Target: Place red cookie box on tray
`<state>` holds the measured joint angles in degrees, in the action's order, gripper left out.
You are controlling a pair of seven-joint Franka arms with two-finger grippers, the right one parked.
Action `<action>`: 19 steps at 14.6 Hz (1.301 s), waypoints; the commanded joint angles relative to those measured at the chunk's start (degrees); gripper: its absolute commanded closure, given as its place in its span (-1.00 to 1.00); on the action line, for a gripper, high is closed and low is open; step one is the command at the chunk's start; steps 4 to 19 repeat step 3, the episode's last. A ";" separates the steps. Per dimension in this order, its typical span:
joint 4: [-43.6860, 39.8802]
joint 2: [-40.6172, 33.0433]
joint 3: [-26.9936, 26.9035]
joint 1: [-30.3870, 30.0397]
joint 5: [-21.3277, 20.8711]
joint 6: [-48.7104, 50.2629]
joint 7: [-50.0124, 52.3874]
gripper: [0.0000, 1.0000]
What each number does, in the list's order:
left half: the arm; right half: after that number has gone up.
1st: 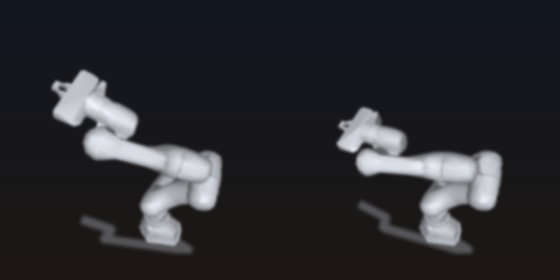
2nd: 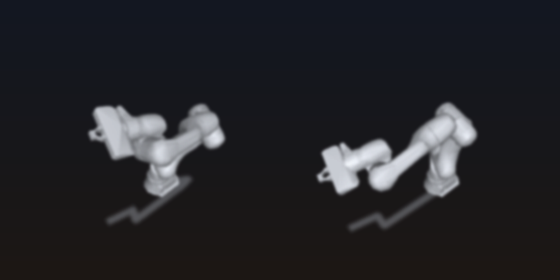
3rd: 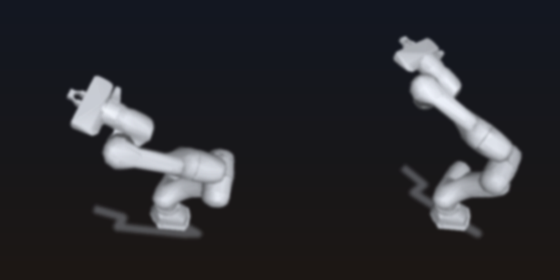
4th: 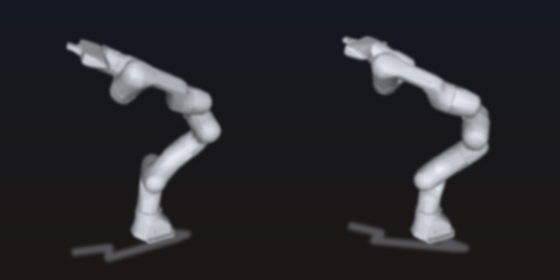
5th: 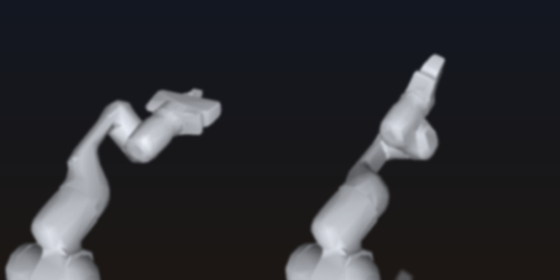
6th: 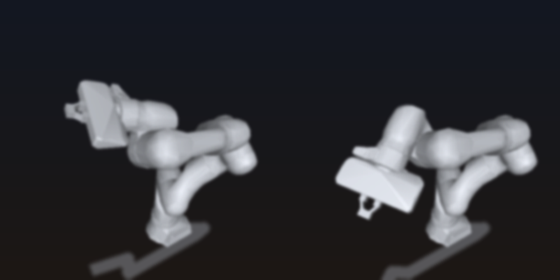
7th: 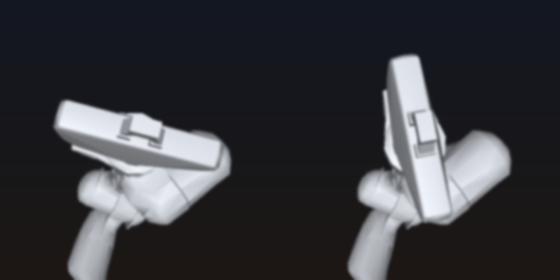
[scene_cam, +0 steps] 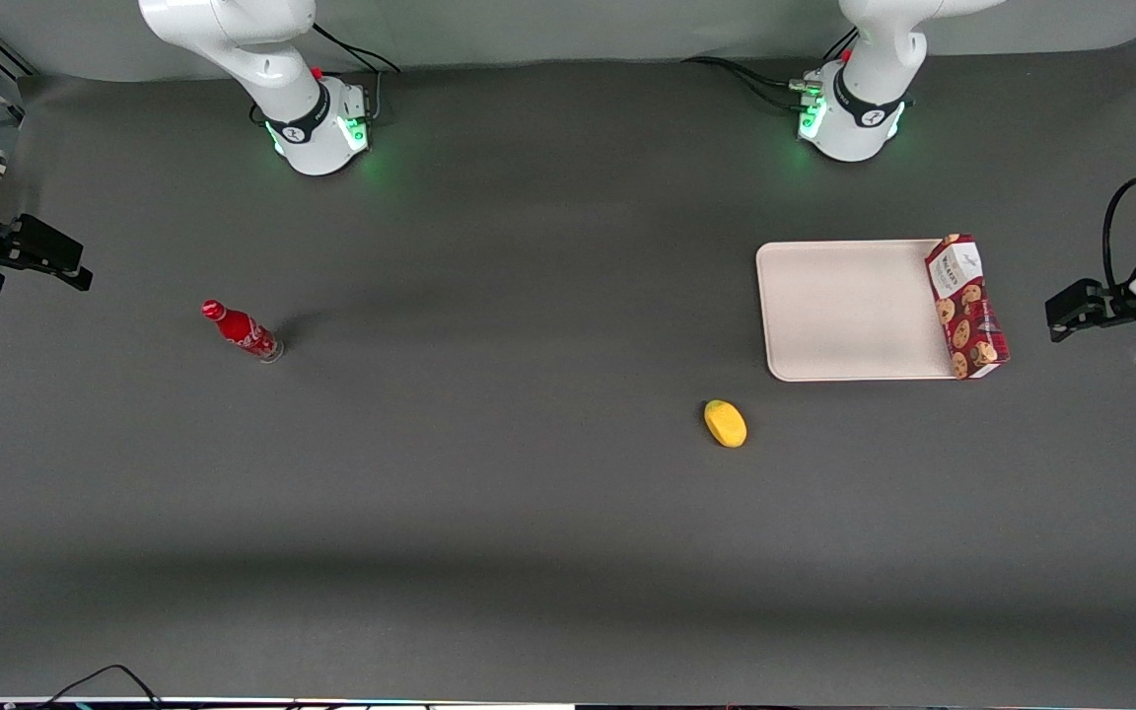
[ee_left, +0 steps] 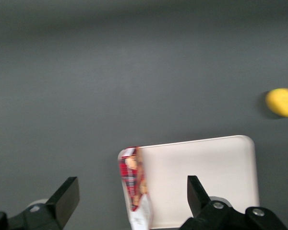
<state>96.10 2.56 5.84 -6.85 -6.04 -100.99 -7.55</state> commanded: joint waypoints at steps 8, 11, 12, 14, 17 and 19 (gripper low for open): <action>-7.77 2.45 -0.04 0.17 5.33 7.74 1.04 -1.00; -7.77 2.45 -0.04 0.17 5.33 7.74 1.04 -1.00; -7.77 2.45 -0.04 0.17 5.33 7.74 1.04 -1.00; -7.77 2.45 -0.04 0.17 5.33 7.74 1.04 -1.00; -7.77 2.45 -0.04 0.17 5.33 7.74 1.04 -1.00; -7.77 2.45 -0.04 0.17 5.33 7.74 1.04 -1.00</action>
